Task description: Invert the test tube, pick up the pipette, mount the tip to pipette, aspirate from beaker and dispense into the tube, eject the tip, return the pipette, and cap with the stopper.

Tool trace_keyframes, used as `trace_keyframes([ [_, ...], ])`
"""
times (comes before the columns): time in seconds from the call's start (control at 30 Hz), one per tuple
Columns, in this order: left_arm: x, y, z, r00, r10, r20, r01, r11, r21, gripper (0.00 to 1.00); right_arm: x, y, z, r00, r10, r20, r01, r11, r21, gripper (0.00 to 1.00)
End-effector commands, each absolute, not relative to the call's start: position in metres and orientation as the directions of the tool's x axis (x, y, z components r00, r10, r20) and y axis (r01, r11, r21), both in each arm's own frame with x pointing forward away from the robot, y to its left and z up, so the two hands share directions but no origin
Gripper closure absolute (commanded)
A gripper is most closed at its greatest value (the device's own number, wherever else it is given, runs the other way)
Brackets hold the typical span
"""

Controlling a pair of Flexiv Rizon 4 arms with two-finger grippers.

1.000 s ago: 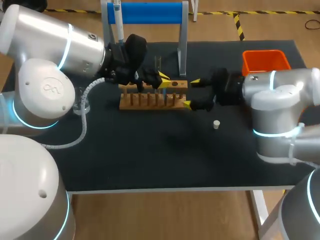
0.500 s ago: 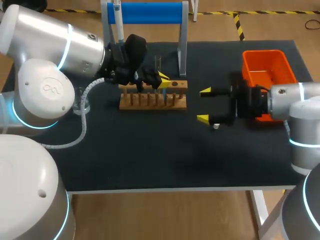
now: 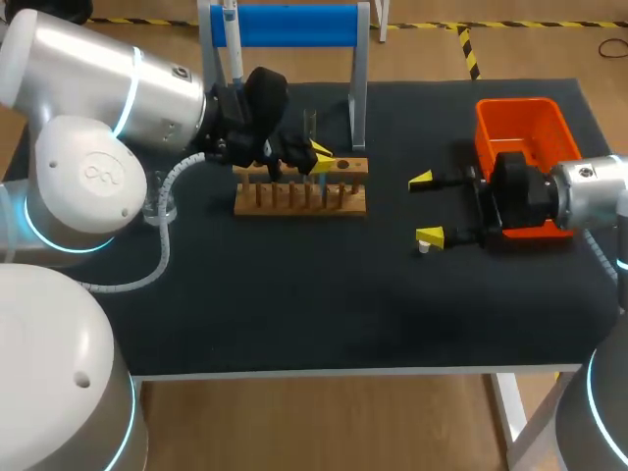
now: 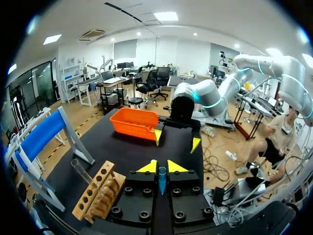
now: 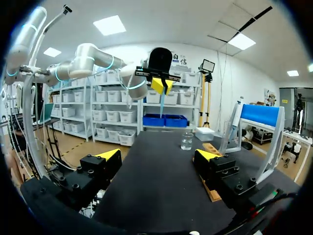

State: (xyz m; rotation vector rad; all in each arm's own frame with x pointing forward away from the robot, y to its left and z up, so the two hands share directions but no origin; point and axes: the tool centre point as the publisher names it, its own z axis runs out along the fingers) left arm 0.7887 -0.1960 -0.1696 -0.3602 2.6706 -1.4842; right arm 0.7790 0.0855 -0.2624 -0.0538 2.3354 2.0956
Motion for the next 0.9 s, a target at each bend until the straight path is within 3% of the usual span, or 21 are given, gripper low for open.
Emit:
trace_keyframes([
  [0.03, 0.789, -0.196, -0.169, -0.97, -0.234, 0.058, -0.174, 0.512, -0.841, 1.0, 0.782, 0.092, -0.261, -0.998, -0.067, -0.002, -0.008, 0.096, 0.995, 0.0],
  [0.9, 0.789, -0.196, -0.169, -0.97, -0.234, 0.058, -0.174, 0.512, -0.841, 1.0, 0.771, 0.16, -0.236, -0.992, -0.125, 0.023, 0.02, 0.022, 1.0, 0.0],
])
